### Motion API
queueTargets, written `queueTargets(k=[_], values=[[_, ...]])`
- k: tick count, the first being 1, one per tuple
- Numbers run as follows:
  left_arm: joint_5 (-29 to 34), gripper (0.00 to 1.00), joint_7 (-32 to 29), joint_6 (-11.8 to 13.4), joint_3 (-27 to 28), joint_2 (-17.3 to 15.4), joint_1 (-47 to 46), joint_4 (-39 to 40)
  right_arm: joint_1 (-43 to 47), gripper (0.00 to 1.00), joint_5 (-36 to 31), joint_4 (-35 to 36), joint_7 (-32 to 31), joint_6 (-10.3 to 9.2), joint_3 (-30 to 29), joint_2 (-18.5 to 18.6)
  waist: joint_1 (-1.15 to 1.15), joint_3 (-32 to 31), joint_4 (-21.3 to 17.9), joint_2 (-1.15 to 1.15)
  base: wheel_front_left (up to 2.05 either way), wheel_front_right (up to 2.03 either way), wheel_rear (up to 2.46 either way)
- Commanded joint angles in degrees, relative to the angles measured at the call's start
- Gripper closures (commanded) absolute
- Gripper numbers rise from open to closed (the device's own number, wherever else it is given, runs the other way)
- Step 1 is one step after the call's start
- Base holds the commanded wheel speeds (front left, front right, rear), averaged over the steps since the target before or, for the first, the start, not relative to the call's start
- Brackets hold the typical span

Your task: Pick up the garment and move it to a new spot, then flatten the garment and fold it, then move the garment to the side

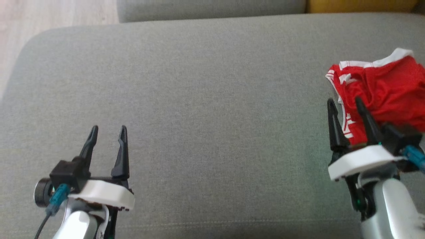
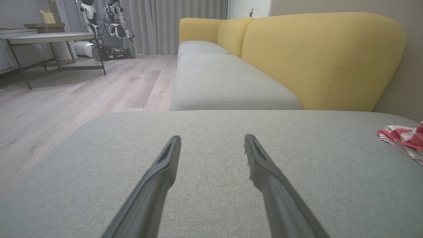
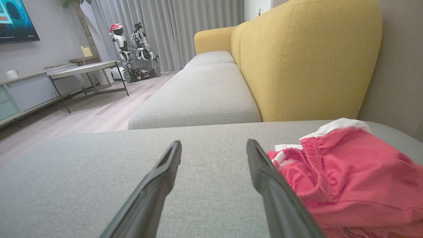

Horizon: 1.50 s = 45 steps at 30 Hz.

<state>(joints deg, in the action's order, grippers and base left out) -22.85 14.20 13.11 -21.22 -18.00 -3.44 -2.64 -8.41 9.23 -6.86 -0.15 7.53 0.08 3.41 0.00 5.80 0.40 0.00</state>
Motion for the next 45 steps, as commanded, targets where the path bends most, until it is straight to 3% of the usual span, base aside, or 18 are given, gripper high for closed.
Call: queueTargets(k=[1,18,45], values=[[0.3,0.0,0.3,0.05,2.32,-1.57,-1.67,1.94,-0.6,0.0,-0.62,2.5,-0.33,-0.04,1.0,-0.12,0.0,-0.86,0.51,0.0,0.0,0.0,0.0],[0.15,0.0,-0.08,1.06,1.13,-2.48,3.53,2.17,8.27,0.0,-0.58,8.35,-3.0,-0.04,0.74,-0.52,0.0,-6.65,-0.22,0.0,0.0,0.0,0.0],[-0.37,0.0,-0.88,1.85,0.66,-3.43,3.6,1.71,8.76,0.0,-0.51,9.45,-4.18,-0.04,0.61,-0.53,0.0,-7.07,0.12,0.0,0.0,0.0,0.0]])
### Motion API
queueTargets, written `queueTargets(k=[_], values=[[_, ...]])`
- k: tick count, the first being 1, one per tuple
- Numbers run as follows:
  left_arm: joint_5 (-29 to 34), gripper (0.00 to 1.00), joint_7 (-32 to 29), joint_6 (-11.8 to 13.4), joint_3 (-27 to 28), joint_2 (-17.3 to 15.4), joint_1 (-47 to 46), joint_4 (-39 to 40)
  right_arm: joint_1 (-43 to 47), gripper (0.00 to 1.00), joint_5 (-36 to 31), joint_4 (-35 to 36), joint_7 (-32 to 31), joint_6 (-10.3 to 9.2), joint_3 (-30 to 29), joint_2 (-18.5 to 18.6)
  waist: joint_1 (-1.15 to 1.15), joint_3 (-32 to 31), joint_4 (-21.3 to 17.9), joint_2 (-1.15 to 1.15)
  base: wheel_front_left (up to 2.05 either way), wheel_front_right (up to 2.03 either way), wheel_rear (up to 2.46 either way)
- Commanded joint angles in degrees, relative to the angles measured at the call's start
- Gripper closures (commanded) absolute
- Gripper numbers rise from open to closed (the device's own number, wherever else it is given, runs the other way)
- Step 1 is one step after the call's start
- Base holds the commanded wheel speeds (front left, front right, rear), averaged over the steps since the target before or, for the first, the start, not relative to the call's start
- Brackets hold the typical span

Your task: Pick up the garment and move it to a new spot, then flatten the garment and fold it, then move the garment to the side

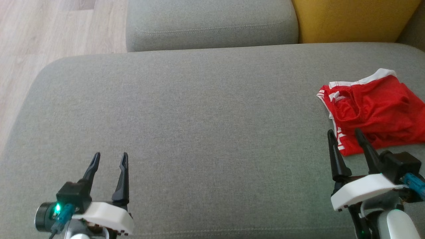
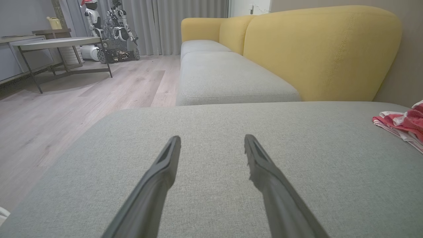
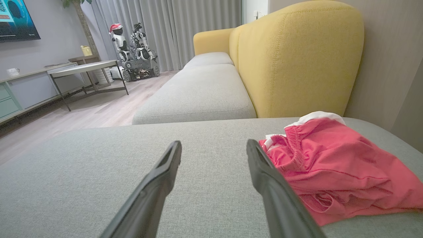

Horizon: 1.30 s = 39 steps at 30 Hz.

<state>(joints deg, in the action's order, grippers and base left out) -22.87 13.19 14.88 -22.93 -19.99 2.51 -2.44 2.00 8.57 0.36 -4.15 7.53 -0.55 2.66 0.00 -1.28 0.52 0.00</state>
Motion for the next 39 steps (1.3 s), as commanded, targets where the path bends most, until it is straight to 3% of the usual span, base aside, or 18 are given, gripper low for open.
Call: queueTargets(k=[1,19,20,39], values=[[-0.41,0.0,0.15,0.05,2.37,-1.45,-2.4,1.43,-1.68,0.0,0.18,2.23,-0.17,-0.04,1.25,0.22,0.0,0.04,0.02,0.0,0.0,0.0,0.0],[-0.31,0.0,0.35,0.42,1.6,-1.56,-2.74,1.83,-1.57,0.0,0.34,2.61,-0.48,-0.04,1.13,0.22,0.0,0.43,0.14,0.0,0.0,0.0,0.0],[-0.1,1.0,0.01,0.21,-0.52,-0.05,-0.01,0.04,0.0,1.0,0.18,0.15,-0.42,0.0,-0.05,0.0,0.0,0.44,0.13,0.0,0.0,0.0,0.0],[-9.86,1.0,-2.18,-2.75,2.56,2.61,-0.68,-3.12,-0.76,1.0,11.69,-3.69,-0.38,-0.01,-0.34,0.23,0.0,0.58,0.04,0.0,0.0,0.0,0.0]])
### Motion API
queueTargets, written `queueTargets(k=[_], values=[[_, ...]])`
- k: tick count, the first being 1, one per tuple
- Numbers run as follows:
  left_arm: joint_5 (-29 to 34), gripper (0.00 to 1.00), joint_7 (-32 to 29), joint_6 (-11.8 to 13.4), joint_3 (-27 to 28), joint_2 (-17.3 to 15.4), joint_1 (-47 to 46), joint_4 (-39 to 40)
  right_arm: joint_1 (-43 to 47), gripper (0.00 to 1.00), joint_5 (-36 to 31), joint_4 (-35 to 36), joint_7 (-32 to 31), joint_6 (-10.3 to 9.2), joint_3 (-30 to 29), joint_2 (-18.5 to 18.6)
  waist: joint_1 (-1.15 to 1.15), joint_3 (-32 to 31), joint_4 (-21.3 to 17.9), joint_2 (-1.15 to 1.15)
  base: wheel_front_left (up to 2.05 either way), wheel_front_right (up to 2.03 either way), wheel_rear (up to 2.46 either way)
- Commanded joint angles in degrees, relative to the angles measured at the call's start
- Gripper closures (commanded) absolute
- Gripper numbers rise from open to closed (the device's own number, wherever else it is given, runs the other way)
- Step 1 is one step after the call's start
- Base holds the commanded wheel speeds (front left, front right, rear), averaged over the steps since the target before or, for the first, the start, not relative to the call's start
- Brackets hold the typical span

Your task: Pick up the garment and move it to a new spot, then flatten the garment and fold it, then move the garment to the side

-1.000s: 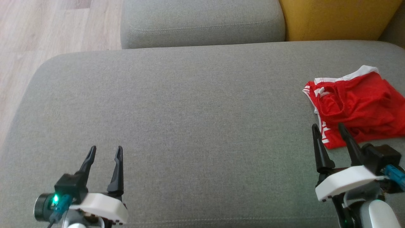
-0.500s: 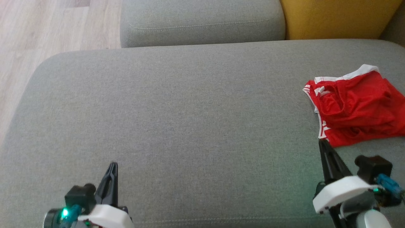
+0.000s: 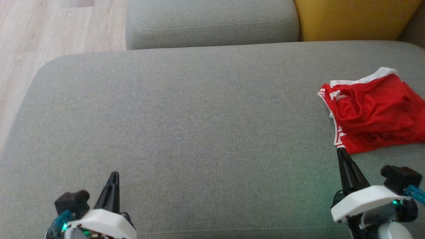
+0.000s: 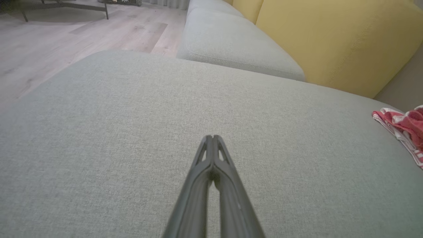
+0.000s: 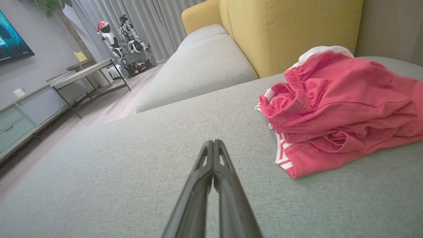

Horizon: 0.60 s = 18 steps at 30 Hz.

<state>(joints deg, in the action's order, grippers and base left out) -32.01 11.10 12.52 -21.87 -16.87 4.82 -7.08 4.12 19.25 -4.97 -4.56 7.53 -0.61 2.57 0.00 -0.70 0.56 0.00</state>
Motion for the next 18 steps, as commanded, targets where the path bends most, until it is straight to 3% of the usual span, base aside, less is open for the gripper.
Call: queueTargets(k=[1,18], values=[[-1.3,1.0,-0.23,-0.58,1.71,-0.4,-3.07,1.41,-2.95,1.0,1.69,1.53,0.03,-0.01,-0.32,0.34,0.0,0.01,0.0,0.0,0.0,0.0,0.0],[-11.05,1.0,-2.58,-3.7,5.42,1.5,-4.4,-0.13,-4.1,1.0,13.21,-0.14,-0.05,-0.01,-0.92,0.55,0.0,0.14,-0.09,0.0,0.0,0.0,0.0]])
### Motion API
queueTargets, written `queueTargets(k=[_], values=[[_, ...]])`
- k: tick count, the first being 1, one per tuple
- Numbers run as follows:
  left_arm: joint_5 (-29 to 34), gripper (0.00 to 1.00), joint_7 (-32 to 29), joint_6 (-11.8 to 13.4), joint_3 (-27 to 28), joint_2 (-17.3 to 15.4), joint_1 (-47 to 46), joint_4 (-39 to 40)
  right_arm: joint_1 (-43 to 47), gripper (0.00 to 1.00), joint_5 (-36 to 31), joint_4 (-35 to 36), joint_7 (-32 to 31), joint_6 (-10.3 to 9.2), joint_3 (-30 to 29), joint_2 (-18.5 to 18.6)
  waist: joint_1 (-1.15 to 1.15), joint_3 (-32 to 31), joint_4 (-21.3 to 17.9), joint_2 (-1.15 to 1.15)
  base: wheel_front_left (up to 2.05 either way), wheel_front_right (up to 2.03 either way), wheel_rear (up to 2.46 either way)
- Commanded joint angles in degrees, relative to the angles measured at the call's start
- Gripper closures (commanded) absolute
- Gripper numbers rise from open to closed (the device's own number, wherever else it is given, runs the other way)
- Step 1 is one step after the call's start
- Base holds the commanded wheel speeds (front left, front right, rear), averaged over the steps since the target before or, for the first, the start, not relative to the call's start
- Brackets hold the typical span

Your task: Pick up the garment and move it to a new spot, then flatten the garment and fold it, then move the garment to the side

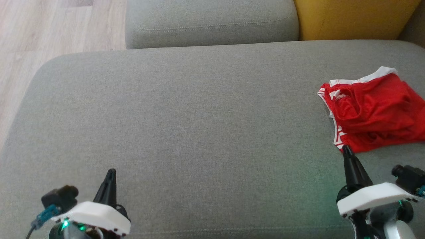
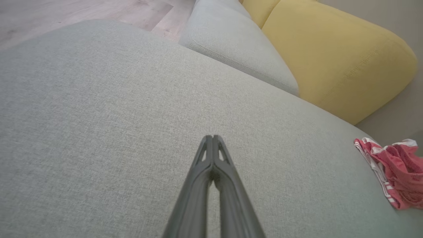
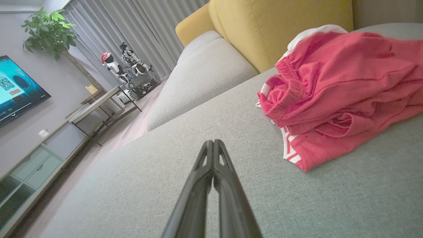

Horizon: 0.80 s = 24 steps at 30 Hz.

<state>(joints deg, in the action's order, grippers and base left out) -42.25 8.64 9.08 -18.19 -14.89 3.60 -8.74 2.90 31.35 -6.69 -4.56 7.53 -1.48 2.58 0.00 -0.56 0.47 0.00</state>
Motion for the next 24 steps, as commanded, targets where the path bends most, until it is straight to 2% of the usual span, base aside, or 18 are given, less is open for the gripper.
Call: queueTargets(k=[1,24], values=[[-1.38,1.0,-0.26,-0.44,1.96,-0.36,-3.26,1.46,-2.94,1.0,1.79,1.47,-0.05,-0.01,-0.09,0.55,0.0,0.01,0.0,0.0,0.0,0.0,0.0],[-13.78,1.0,-3.49,-4.41,7.03,2.3,-4.78,-0.09,-4.42,1.0,16.56,-0.68,-0.28,-0.02,-1.01,0.7,0.0,0.19,-0.12,0.0,0.0,0.0,0.0]])
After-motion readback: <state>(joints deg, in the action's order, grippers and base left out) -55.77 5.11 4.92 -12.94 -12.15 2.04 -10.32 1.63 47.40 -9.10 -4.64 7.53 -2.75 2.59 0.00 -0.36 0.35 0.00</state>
